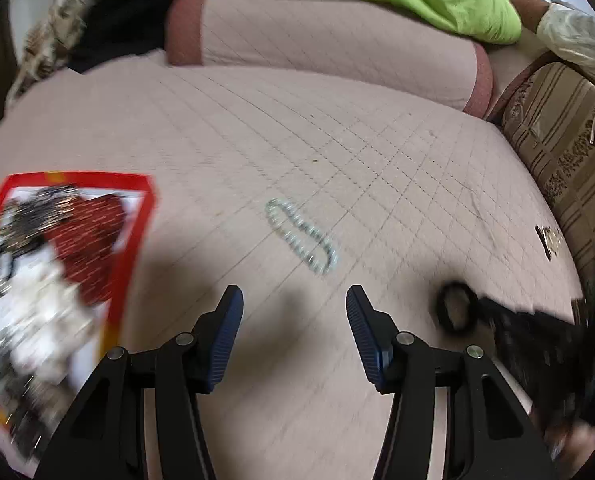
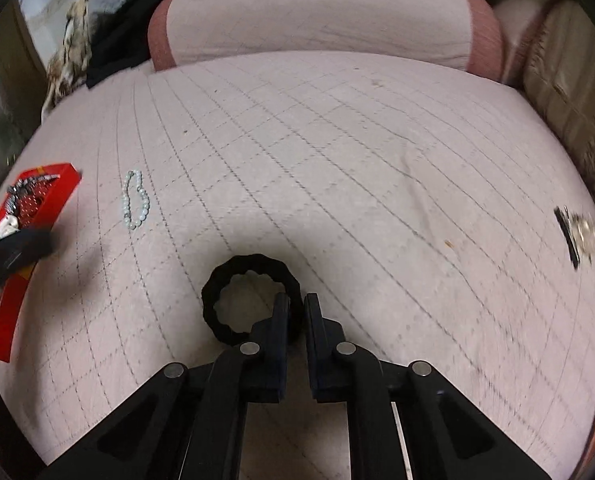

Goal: Organize jewelry

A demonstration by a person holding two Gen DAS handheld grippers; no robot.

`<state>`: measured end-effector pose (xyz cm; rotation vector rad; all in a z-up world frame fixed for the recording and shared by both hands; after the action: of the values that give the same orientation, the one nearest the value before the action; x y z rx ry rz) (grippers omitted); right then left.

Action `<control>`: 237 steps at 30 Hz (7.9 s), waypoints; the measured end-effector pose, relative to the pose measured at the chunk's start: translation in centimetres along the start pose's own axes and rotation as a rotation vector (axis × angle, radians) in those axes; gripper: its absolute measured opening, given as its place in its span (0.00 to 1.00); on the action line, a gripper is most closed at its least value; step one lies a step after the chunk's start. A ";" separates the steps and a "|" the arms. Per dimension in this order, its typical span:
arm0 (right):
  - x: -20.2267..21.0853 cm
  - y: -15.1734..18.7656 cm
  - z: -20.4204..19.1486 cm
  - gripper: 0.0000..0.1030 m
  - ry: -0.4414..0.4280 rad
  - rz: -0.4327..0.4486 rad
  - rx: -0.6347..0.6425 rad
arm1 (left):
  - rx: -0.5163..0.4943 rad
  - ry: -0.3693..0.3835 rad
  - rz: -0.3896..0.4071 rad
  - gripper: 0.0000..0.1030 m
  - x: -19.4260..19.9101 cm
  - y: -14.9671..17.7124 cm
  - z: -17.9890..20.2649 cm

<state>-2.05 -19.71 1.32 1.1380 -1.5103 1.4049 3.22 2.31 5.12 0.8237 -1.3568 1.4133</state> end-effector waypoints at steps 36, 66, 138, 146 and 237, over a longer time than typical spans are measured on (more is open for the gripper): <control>0.6 0.1 -1.0 0.07 -0.140 0.163 -0.010 | -0.062 -0.106 0.041 0.05 -0.5 -1.4 1.9; 8.8 9.1 -7.4 0.07 -0.184 0.278 0.047 | -0.075 -0.112 0.278 0.05 15.4 11.7 1.7; -1.6 -5.5 -41.0 0.07 -0.237 0.035 0.477 | 0.416 -0.245 0.289 0.05 11.4 11.3 -27.7; -3.4 -5.9 -40.6 0.07 -0.202 0.014 0.467 | 0.415 -0.239 0.277 0.05 10.8 11.1 -27.7; 10.0 10.5 -19.9 0.60 -0.088 0.222 0.202 | 0.231 -0.490 0.445 1.00 21.0 20.5 -8.6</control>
<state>-15.85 -1.05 9.53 1.1948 -1.6249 1.7092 -21.09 16.67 17.00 1.1181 -1.8549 1.8116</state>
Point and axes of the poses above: each gripper's, at about its wrist camera, not at the fingertips, and x roughly against the way its jaws point, z to its right, y to its underside, the point moved 3 cm from there along -x, roughly the way its jaws point, and after that the axes turned 11 degrees about -z, right-handed, at the moved point
